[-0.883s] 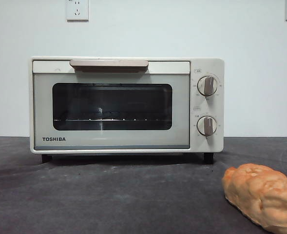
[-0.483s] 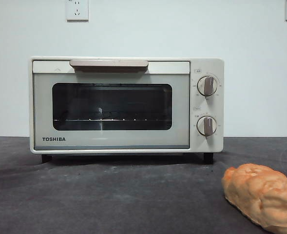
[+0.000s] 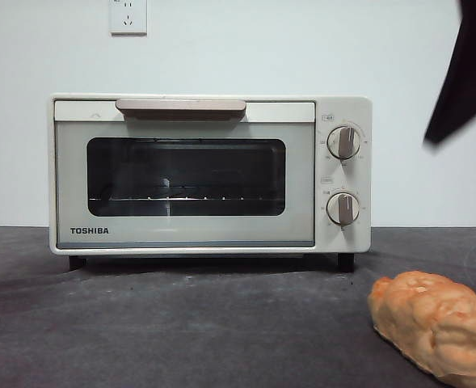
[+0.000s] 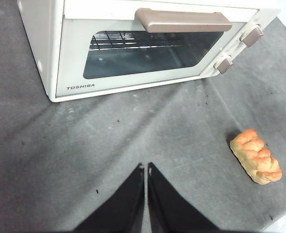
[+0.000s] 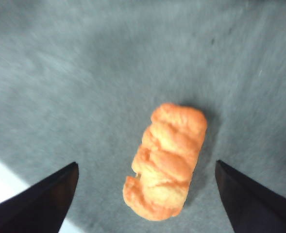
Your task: The left arm flap open the oven, the right arm pick bread and place it into oven, the left arm flap close the oven
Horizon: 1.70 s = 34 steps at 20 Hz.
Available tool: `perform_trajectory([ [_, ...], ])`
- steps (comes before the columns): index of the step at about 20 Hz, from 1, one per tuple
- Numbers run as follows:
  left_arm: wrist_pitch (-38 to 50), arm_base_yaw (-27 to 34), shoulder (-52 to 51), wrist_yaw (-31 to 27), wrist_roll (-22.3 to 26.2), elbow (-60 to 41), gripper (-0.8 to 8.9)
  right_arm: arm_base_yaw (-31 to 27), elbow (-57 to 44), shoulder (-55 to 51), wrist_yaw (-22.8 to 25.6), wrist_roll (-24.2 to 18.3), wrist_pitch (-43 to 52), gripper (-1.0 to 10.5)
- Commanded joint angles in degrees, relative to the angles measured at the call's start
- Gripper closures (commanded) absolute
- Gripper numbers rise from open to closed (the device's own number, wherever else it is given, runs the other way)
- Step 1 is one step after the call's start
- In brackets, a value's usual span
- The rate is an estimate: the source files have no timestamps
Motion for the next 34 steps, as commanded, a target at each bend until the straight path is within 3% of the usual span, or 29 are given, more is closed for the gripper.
perform_trajectory([
  [1,0.5,-0.1,0.2,0.3,1.1,1.3,7.98,4.2,-1.7,2.0,4.4,5.3,3.8,5.0],
  [8,0.4,-0.1,0.2,0.3,1.1,1.3,7.98,13.4,-3.7,12.1,19.4,10.3,12.1,5.0],
  [14,0.4,-0.1,0.2,0.3,1.1,1.3,7.98,14.1,-3.7,21.3,22.5,10.7,17.2,5.0],
  [20,0.5,-0.1,0.2,0.3,1.1,1.3,7.98,14.1,-3.7,24.3,22.2,10.7,18.0,5.5],
  [27,0.5,-0.2,0.2,0.3,1.1,1.3,7.98,14.1,-3.7,24.2,19.4,10.7,17.9,7.9],
  [34,1.9,-0.7,0.4,0.3,0.7,1.3,7.98,14.1,-2.5,19.6,19.4,10.6,17.3,8.0],
])
